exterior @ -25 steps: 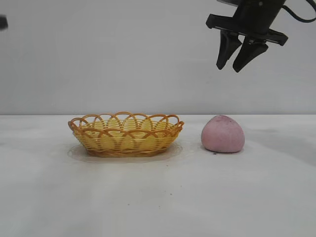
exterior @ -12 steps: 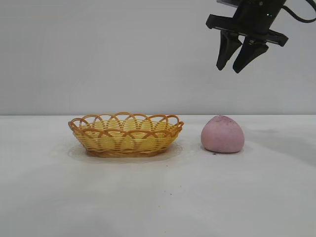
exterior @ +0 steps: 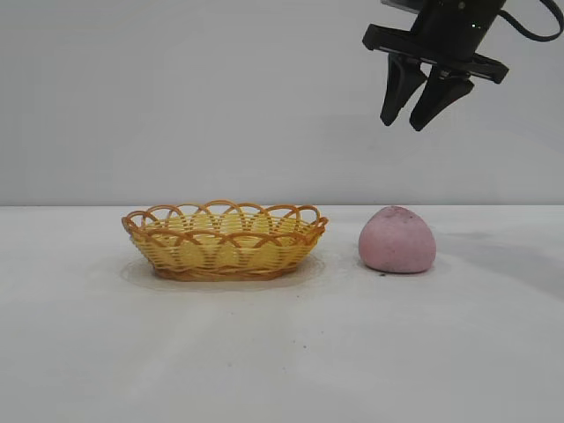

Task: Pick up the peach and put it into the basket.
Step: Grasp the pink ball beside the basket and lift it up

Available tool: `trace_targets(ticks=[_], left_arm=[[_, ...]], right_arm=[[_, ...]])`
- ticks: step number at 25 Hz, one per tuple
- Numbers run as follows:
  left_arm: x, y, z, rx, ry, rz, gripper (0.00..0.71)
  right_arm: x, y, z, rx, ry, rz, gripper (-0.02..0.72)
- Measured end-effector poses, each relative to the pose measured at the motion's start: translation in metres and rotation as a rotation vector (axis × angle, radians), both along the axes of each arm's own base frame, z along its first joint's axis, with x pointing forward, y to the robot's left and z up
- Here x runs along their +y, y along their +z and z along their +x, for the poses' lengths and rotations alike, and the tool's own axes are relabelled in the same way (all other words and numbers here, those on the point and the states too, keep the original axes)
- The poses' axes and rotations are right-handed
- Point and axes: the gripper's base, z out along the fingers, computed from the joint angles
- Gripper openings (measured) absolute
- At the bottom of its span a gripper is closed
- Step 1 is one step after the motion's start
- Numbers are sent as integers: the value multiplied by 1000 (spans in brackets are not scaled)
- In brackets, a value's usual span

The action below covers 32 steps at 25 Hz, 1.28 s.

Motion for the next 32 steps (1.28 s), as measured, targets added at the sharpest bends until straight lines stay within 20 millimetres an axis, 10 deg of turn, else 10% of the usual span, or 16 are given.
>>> trace_targets(ticks=[5,24,27,32], left_arm=[[-1,0,-31,-190,0,5,382],[-3,-1,-32,-193,-11,-16,382],[-3,-1,-32,-193,-11,-16,382],[-3,-1,-32,-193,-11,-16,382]], right_arm=[[0,-3,-7,73,29,-8,266],[30,-62,-37,465,222,-125,266],[35,-82,-38,502,244,-177,71],[41,-67,-39,438,253,-192,0]])
